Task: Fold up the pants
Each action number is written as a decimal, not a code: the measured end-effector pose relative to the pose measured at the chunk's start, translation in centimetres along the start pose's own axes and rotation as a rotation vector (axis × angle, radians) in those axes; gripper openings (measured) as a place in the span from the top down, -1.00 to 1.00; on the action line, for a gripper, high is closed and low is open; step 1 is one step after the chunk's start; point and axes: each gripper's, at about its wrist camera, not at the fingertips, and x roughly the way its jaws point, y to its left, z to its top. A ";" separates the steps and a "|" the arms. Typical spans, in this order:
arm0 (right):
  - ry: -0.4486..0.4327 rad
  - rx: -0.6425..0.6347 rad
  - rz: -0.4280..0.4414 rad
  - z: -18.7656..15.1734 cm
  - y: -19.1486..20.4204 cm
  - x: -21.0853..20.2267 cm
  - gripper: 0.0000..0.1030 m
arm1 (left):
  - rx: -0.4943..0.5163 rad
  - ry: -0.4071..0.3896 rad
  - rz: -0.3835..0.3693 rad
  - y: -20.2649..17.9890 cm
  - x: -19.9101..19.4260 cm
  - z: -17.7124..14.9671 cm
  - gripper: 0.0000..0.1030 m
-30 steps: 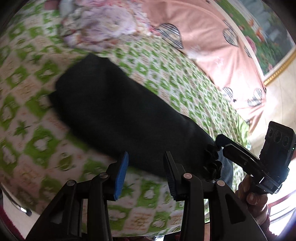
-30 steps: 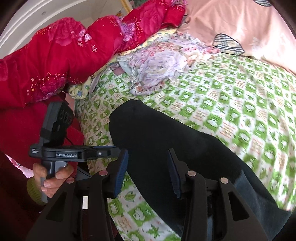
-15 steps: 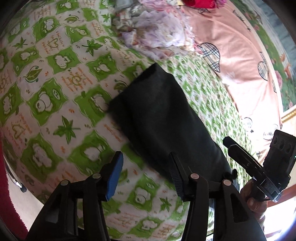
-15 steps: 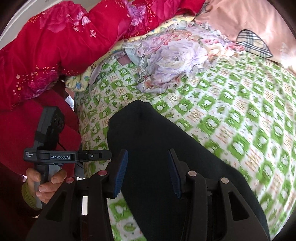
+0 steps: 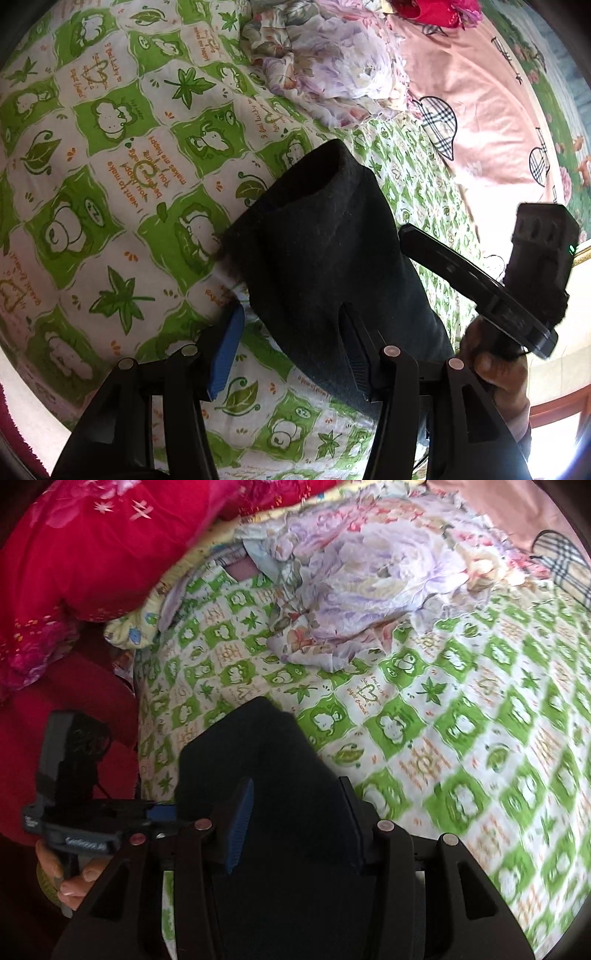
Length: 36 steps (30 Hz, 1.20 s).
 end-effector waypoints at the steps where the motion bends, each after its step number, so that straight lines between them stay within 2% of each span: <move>1: 0.010 -0.005 0.005 0.3 -0.2 0.4 0.09 | -0.007 -0.001 -0.005 0.1 0.1 0.1 -0.04; 6: 0.079 -0.045 0.043 1.6 -0.4 3.0 0.09 | 0.001 -0.015 0.002 0.0 0.6 0.6 0.03; 8: 0.090 -0.062 0.045 1.8 0.0 3.6 0.10 | 0.008 -0.027 0.019 -0.2 0.7 0.8 0.17; 9: 0.090 -0.068 0.049 1.9 0.2 3.8 0.14 | 0.011 -0.031 0.026 -0.2 0.8 0.9 0.24; 10: 0.090 -0.078 0.051 1.9 0.6 3.8 0.29 | 0.017 -0.036 0.040 -0.3 0.9 1.0 0.36; 14: 0.069 -0.104 0.024 1.6 1.4 3.0 0.56 | 0.045 -0.040 0.047 -0.9 1.1 1.1 0.57; 17: 0.023 -0.093 0.036 1.1 1.6 1.2 0.61 | 0.071 -0.053 0.041 -2.0 0.4 0.9 0.64; 26: -0.171 -0.044 0.052 -1.0 2.6 -7.0 0.63 | 0.193 -0.106 -0.030 -7.8 -3.2 -0.1 0.67; 36: -0.415 0.042 0.029 -7.4 0.7 -17.6 0.64 | 0.421 -0.110 -0.175 -17.7 -5.6 -3.7 0.67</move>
